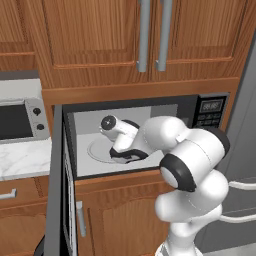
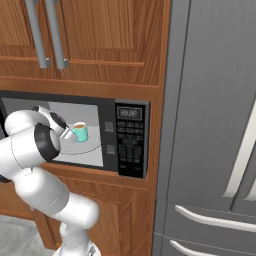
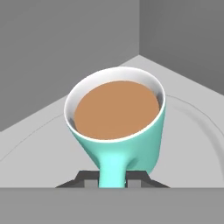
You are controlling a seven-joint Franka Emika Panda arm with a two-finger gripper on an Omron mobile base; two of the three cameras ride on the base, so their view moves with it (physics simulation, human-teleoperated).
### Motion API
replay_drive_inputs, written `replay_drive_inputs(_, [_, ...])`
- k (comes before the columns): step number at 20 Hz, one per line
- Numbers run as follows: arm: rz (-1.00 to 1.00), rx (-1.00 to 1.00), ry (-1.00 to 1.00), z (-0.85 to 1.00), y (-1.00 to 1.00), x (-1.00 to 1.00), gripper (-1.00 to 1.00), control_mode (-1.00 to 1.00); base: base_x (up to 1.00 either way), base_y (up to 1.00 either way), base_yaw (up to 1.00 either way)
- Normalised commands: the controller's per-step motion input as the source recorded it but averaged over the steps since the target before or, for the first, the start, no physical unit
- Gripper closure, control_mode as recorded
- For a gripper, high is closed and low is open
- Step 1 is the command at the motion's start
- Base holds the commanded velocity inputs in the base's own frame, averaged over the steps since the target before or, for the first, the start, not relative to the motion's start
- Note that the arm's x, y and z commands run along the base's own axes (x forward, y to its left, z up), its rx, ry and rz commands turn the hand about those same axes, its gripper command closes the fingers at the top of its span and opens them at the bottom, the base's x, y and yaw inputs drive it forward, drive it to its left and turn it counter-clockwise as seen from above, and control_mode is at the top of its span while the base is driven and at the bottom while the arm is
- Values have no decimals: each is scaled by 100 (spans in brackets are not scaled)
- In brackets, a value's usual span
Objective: Pick the cup of tea, navigate to the dining table, and place it on the saucer.
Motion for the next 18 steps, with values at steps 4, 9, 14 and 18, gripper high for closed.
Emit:
replay_drive_inputs(4, [0, 0, 1, 0, 0, 0, 100, -100, 0, 0, 0])
replay_drive_inputs(9, [0, 0, 0, 0, 0, 0, 100, -100, 0, 0, 0])
replay_drive_inputs(14, [0, 0, 0, -1, 0, -1, 100, -100, 0, 0, 0])
replay_drive_inputs(18, [0, 0, -8, -10, 0, -21, 100, -100, 0, 0, 0])
